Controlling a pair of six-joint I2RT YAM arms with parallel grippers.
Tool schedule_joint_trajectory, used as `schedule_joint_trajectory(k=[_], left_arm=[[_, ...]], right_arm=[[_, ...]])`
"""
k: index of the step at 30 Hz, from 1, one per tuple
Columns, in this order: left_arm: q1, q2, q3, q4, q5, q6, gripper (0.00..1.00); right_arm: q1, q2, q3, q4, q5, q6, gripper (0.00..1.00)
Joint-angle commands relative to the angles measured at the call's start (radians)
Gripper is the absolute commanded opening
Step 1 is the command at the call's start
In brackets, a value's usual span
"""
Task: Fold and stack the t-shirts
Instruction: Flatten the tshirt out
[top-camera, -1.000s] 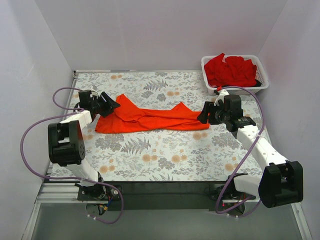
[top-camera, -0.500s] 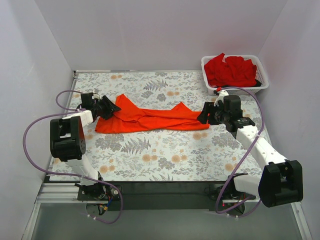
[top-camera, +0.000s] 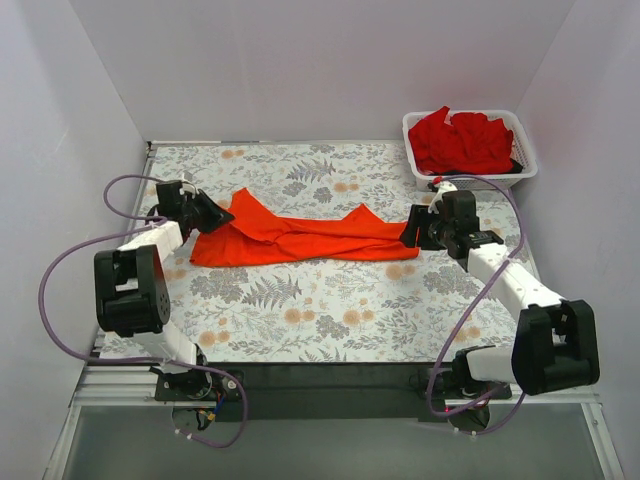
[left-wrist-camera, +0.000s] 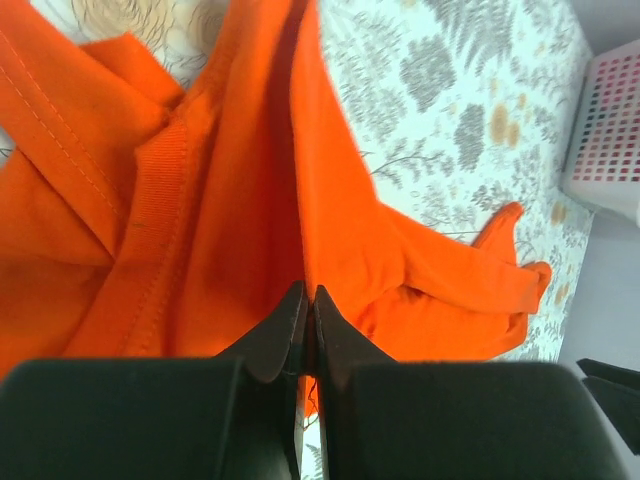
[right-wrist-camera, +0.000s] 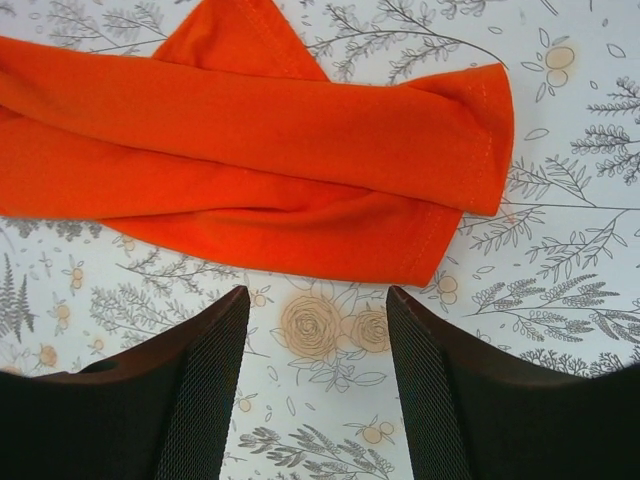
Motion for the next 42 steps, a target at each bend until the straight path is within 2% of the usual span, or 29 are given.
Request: schedule_joint_trajectory(k=[1, 6, 11, 14, 23, 34, 42], left_arm=[[0.005, -0.181, 0.023, -0.051, -0.055, 0.025, 0.00], [0.011, -0.294, 0.001, -0.088, -0.150, 0.027, 0.00], [0.013, -0.352, 0.001, -0.114, -0.164, 0.033, 0.00], [0.013, -0.363, -0.002, -0.116, -0.161, 0.033, 0.00], [0.013, -0.351, -0.006, -0.117, -0.139, 0.031, 0.00], [0.013, -0.346, -0.009, -0.119, -0.143, 0.031, 0.00], [0.014, -0.337, -0.008, -0.119, -0.141, 0.031, 0.00]], right_arm=[[-0.038, 0.057, 0.058, 0.027, 0.051, -0.007, 0.63], [-0.089, 0.183, 0.105, 0.030, 0.022, 0.007, 0.60], [-0.154, 0.267, 0.133, 0.054, -0.023, 0.038, 0.56], [-0.177, 0.315, 0.137, 0.082, -0.105, 0.064, 0.56], [-0.178, 0.323, 0.095, 0.201, -0.201, 0.161, 0.55], [-0.178, 0.381, 0.038, 0.298, -0.225, 0.381, 0.55], [-0.180, 0.392, -0.001, 0.300, -0.173, 0.444, 0.55]])
